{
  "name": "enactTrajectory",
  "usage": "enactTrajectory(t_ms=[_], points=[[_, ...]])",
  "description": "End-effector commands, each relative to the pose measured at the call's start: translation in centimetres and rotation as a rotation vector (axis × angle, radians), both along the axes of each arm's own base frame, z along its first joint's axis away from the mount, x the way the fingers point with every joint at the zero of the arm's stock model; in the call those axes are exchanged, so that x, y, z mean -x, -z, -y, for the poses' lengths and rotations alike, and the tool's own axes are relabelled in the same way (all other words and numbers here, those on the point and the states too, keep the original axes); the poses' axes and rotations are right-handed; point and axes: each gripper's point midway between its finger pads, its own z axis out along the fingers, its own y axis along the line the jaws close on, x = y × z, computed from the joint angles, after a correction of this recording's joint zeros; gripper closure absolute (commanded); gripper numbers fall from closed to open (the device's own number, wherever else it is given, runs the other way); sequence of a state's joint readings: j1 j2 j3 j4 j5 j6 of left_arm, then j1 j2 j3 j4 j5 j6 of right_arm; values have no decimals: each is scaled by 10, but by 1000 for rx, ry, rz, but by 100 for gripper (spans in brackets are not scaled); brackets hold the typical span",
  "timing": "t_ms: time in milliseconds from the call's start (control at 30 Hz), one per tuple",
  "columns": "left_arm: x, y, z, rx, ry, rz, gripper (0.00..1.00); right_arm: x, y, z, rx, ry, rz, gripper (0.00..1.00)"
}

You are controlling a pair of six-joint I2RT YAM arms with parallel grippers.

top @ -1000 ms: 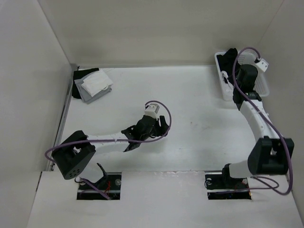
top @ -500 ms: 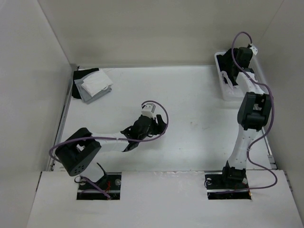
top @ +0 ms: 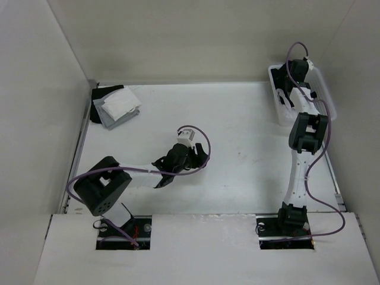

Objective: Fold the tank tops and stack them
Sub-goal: Grab the tank top from the pile, then move the tank top to the center of the board

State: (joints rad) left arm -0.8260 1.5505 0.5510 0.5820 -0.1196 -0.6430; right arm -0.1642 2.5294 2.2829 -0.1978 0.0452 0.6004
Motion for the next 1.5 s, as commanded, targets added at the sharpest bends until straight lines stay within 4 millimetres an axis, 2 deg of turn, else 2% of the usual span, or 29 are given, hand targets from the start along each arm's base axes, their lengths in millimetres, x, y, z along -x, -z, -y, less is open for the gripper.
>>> enactTrajectory(t_ms=[0,33,67,200,233,267,367,400,500,633,733,867,1000,1067,1133,1167,1233,1333,1400,1467], points=[[-8,-21,9,69,7,49,43,-9,-28,9,-27,35,92,88],[-8,-20,9,71,9,48,43,-9,-37,9,-30,38,120,96],[-8,-20,10,71,11,47,43,-8,-46,10,-27,39,150,98],[-8,-21,9,80,7,45,43,12,-114,8,-1,42,336,100],[-8,-22,9,82,7,47,43,25,-141,6,9,41,393,100],[-8,-23,9,84,6,48,43,33,-156,5,17,42,423,100],[-7,-25,8,93,8,53,43,82,-228,-4,56,47,570,100],[-7,-27,9,97,9,56,43,94,-241,-6,64,46,599,100],[-6,-31,6,109,5,68,43,148,-299,-21,83,36,731,100],[-7,-39,-2,134,-17,93,44,234,-373,-66,119,-27,907,100],[-8,-46,-8,154,-37,106,44,288,-411,-95,134,-78,992,100],[-15,-60,-25,185,-95,134,44,386,-471,-148,112,-231,1158,99],[-24,-82,-60,246,-214,171,44,493,-524,-207,14,-503,1336,98],[-25,-86,-68,262,-240,174,44,515,-530,-221,-27,-586,1365,98],[-26,-93,-83,287,-286,175,44,540,-530,-246,-100,-714,1374,98],[-25,-95,-90,294,-307,174,44,543,-524,-258,-128,-760,1357,97],[-25,-100,-108,306,-362,175,44,536,-499,-285,-175,-818,1284,96],[-24,-102,-139,299,-449,176,44,499,-433,-330,-197,-854,1108,96],[-23,-101,-162,298,-511,171,44,463,-370,-357,-234,-857,964,96],[-21,-98,-181,284,-557,166,44,430,-310,-375,-284,-858,839,95]])
